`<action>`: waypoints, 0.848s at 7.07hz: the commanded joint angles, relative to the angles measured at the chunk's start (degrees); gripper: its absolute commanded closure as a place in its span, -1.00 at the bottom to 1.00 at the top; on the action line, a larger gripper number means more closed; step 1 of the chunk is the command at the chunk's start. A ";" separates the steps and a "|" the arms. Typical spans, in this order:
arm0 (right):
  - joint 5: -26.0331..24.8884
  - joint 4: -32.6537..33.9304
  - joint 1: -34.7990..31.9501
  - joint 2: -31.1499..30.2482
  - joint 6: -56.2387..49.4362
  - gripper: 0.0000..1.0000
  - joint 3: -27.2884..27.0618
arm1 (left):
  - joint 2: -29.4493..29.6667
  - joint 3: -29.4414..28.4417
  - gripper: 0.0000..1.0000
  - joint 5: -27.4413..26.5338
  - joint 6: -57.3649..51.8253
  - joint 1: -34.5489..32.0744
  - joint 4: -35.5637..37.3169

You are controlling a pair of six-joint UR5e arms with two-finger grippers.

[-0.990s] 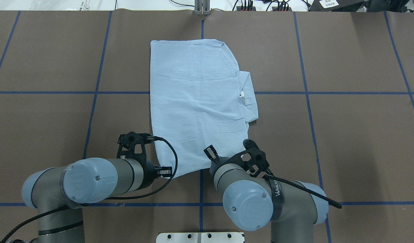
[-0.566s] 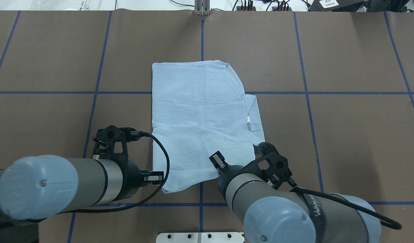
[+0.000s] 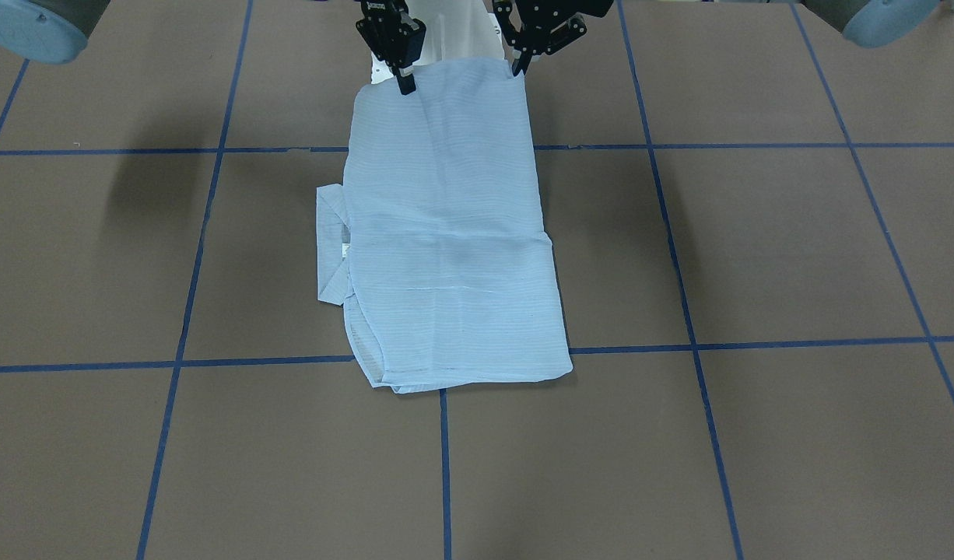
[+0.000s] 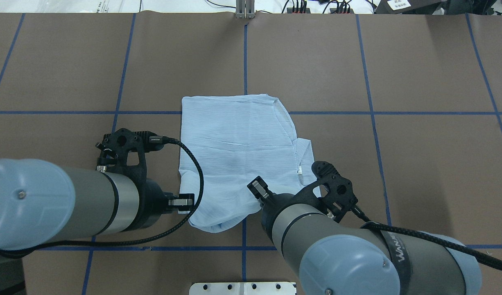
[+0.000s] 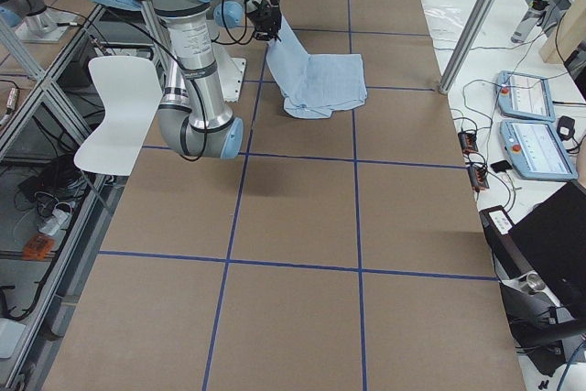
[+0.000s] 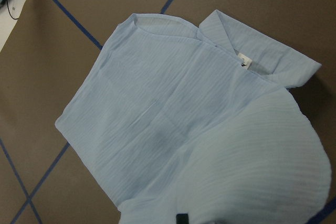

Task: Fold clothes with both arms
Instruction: 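Lift the near edge with both grippers and fold it away from the robot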

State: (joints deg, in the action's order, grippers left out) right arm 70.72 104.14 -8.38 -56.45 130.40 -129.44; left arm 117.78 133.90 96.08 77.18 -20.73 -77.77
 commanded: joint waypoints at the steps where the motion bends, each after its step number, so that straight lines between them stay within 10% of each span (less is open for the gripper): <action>1: 0.20 -1.38 -6.00 4.22 -6.53 1.00 6.25 | 2.97 -8.95 1.00 -0.01 -5.18 -7.62 -3.06; 6: 2.66 -28.06 -19.47 16.23 -15.70 1.00 48.29 | 11.93 -44.70 1.00 -0.36 -9.76 -17.14 -30.01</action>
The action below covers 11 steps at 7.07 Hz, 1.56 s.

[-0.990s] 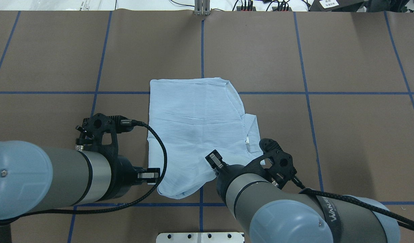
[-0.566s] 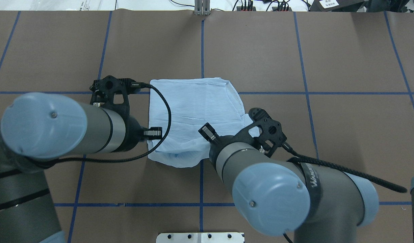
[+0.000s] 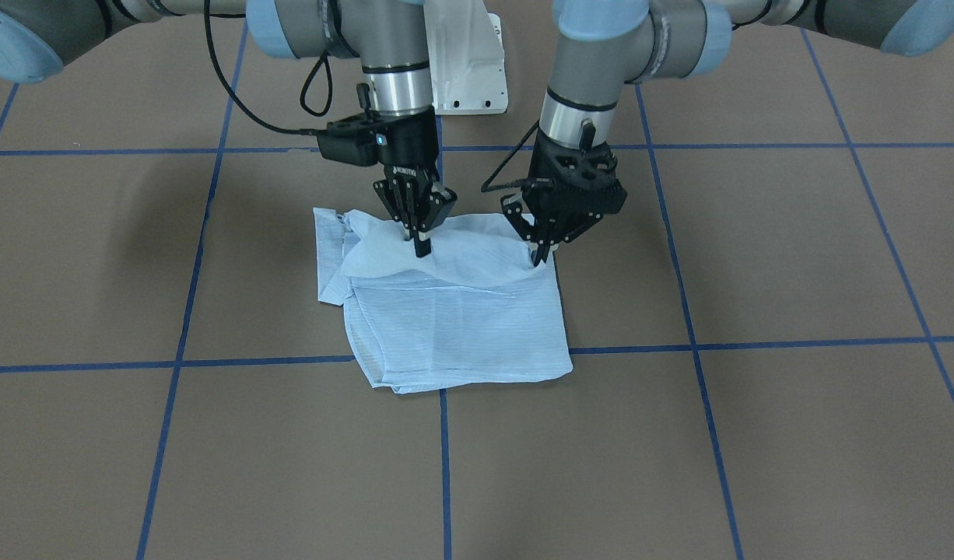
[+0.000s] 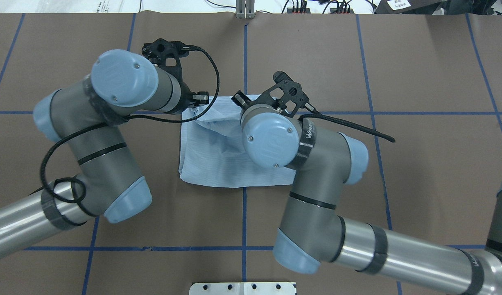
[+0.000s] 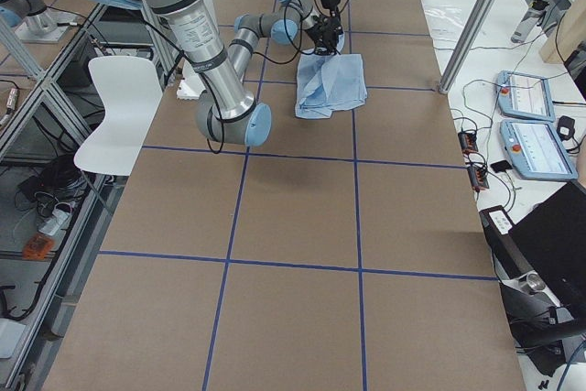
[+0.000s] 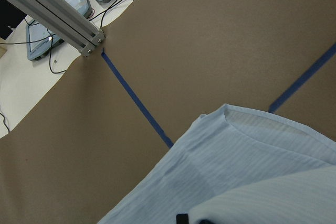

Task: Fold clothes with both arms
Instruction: 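Lay the folded edge onto the far half with both grippers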

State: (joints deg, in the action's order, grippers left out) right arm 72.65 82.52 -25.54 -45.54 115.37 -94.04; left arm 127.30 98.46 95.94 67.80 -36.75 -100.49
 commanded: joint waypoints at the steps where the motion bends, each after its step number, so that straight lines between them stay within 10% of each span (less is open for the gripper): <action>1: 1.18 -11.02 -3.11 7.46 -1.36 1.00 20.05 | 4.25 -15.69 1.00 -0.31 -0.38 -1.39 -10.83; 4: 1.71 -13.88 -3.55 7.57 -2.78 1.00 25.39 | 5.59 -25.84 1.00 -2.51 -0.38 -1.31 -17.18; 9: 2.15 -14.58 -3.47 7.75 -3.04 1.00 25.75 | 5.77 -26.83 1.00 -2.43 -0.47 -1.31 -18.34; 10: 2.15 -14.67 -3.47 7.83 -3.21 0.24 25.75 | 5.77 -26.48 1.00 -2.34 -0.38 -1.31 -18.51; 11: 2.06 -14.67 -3.47 7.92 -8.70 -0.99 25.66 | 5.24 -26.39 -0.97 -2.34 -2.73 -1.31 -20.95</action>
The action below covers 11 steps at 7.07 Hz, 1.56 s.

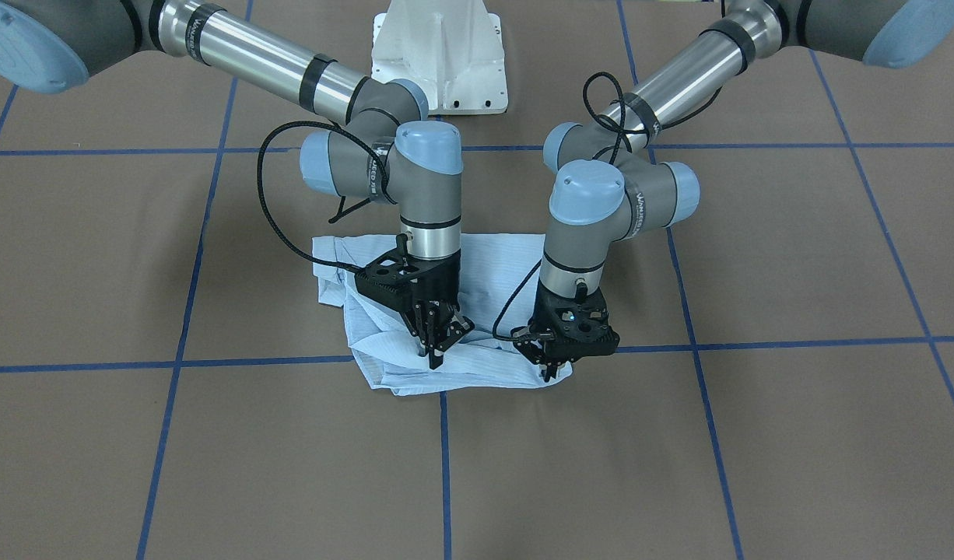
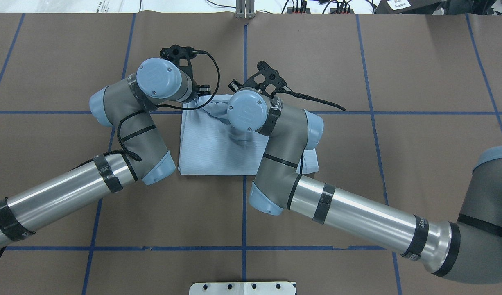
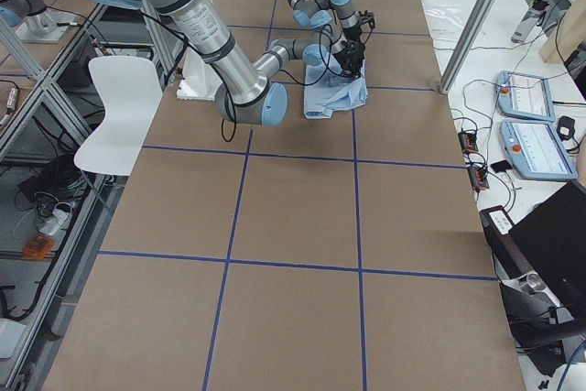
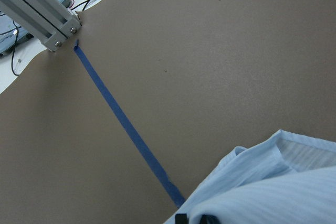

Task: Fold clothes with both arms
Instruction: 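Lay the folded edge onto the far half with both grippers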

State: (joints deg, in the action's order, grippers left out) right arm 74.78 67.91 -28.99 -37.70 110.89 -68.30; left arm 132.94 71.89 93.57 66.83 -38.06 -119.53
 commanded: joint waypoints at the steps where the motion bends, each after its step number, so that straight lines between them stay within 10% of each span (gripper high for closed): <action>1: 0.02 -0.06 -0.10 0.09 -6.88 -1.00 -0.34 | -0.49 0.35 -1.00 0.29 -3.53 -0.26 -2.63; 7: 16.25 -0.59 -7.73 -8.50 -28.58 -1.00 -11.56 | -1.37 2.47 -1.00 2.76 -6.97 -0.27 -2.20; 11: 17.42 -0.68 -8.45 -9.93 -30.55 -1.00 -12.82 | -0.93 1.50 -1.00 2.31 -10.73 1.58 -2.02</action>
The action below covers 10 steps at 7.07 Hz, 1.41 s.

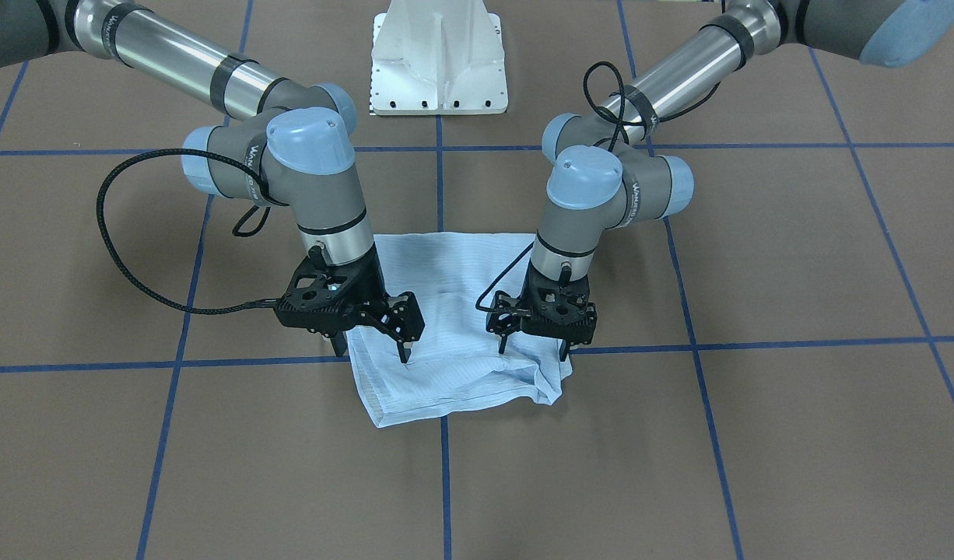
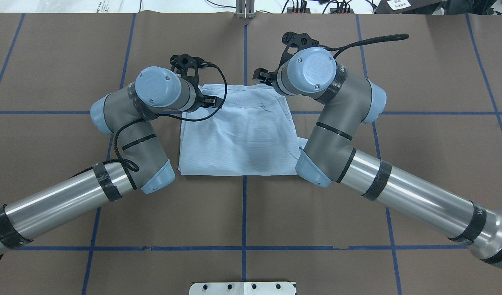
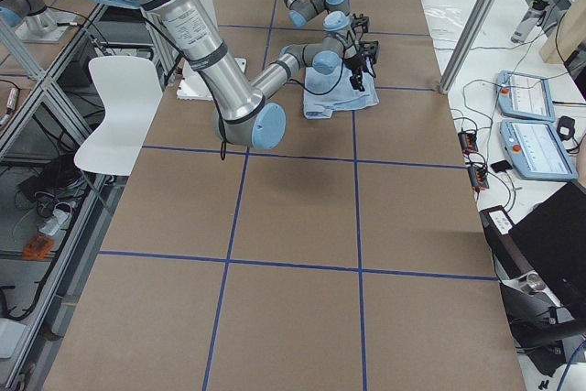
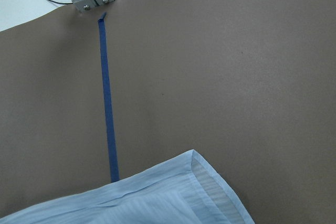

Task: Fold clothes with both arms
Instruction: 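Press the folded edge down and open both grippers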

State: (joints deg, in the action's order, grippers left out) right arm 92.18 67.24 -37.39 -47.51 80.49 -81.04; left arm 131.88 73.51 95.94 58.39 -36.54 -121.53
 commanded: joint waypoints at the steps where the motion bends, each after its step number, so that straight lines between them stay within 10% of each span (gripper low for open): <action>1: 0.02 0.00 -0.05 -0.21 -0.16 -1.00 0.00 | 0.57 -1.61 -1.00 -1.18 -2.49 0.07 -0.02; 10: 0.11 0.35 -0.05 -0.65 -0.51 -1.00 0.01 | 4.44 -6.91 -1.00 -9.03 6.21 -1.16 0.15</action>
State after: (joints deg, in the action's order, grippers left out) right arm 92.10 67.32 -37.33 -48.12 80.29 -80.89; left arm 136.39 65.38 85.68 65.13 -37.21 -121.56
